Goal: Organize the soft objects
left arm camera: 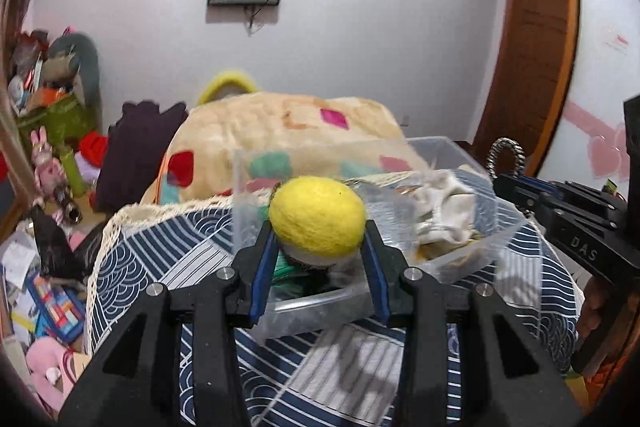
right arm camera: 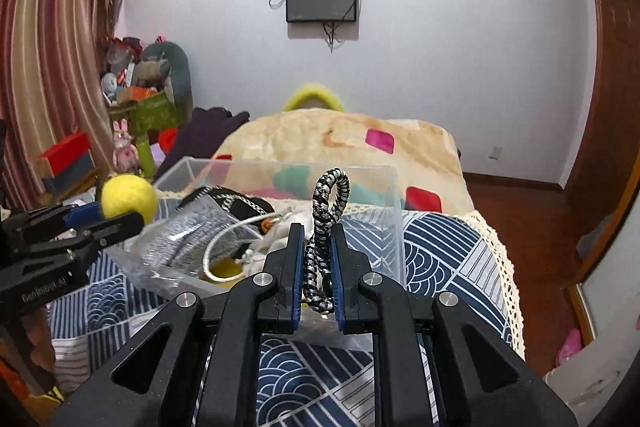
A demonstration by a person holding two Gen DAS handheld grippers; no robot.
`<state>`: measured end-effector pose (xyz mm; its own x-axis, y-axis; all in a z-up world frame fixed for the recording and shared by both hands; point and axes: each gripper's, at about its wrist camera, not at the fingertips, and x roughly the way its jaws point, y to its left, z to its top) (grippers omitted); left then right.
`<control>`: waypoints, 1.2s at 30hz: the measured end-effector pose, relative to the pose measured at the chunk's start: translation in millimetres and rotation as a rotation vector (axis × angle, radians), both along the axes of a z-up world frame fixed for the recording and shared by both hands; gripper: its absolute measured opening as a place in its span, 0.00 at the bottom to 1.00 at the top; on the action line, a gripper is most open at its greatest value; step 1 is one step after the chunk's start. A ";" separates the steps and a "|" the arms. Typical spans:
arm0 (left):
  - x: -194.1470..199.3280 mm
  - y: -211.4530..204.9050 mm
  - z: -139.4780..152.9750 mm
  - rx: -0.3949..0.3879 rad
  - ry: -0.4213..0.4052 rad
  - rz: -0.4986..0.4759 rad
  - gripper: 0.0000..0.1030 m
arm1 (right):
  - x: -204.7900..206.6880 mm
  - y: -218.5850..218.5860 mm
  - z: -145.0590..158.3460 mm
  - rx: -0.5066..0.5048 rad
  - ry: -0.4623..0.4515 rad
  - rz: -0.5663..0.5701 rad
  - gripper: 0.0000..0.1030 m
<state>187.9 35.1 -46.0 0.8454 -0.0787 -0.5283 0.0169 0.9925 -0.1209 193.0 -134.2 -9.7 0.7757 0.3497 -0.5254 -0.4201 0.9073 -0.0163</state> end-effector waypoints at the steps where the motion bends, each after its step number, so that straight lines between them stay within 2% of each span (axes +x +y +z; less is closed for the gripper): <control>1: 2.8 2.4 -3.1 -0.008 0.013 0.003 0.40 | 3.1 0.9 -2.8 0.000 0.013 0.002 0.11; 5: 13.6 10.6 -15.6 -0.044 0.062 0.000 0.40 | 13.9 1.4 -13.2 -0.014 0.055 -0.006 0.11; 10: 13.4 3.5 -16.4 0.000 0.059 -0.011 0.42 | 17.3 -0.5 -18.9 -0.021 0.092 -0.013 0.14; 11: 13.4 2.9 -15.9 0.006 0.059 -0.010 0.42 | 17.4 -1.3 -18.7 -0.021 0.095 -0.012 0.15; 13: 13.5 2.8 -15.8 0.008 0.061 -0.009 0.45 | 16.0 -2.5 -16.5 -0.023 0.097 -0.016 0.29; 15: 12.3 4.1 -15.0 -0.002 0.063 -0.013 0.46 | 11.9 -4.0 -14.0 -0.029 0.083 -0.019 0.35; 21: 6.3 7.9 -9.1 -0.029 0.063 -0.028 0.47 | 1.2 -5.6 -5.7 -0.028 0.050 -0.009 0.35; 28: -21.1 0.0 14.8 -0.018 -0.024 -0.047 0.48 | -25.6 -6.6 16.8 0.027 -0.018 0.031 0.35; 31: -36.6 -3.6 27.4 -0.023 -0.071 -0.058 0.54 | -39.4 -7.2 29.8 0.070 -0.047 0.059 0.35; 34: -53.3 -9.3 39.6 -0.003 -0.117 -0.065 0.55 | -53.8 -6.8 40.5 0.084 -0.091 0.065 0.35; 36: -64.3 -12.1 47.0 0.007 -0.148 -0.066 0.58 | -59.3 -6.7 43.7 0.102 -0.099 0.072 0.39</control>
<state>123.6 23.0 1.0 0.9072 -0.1336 -0.3989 0.0994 0.9895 -0.1052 133.7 -140.9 34.0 0.7929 0.4539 -0.4066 -0.4849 0.8740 0.0300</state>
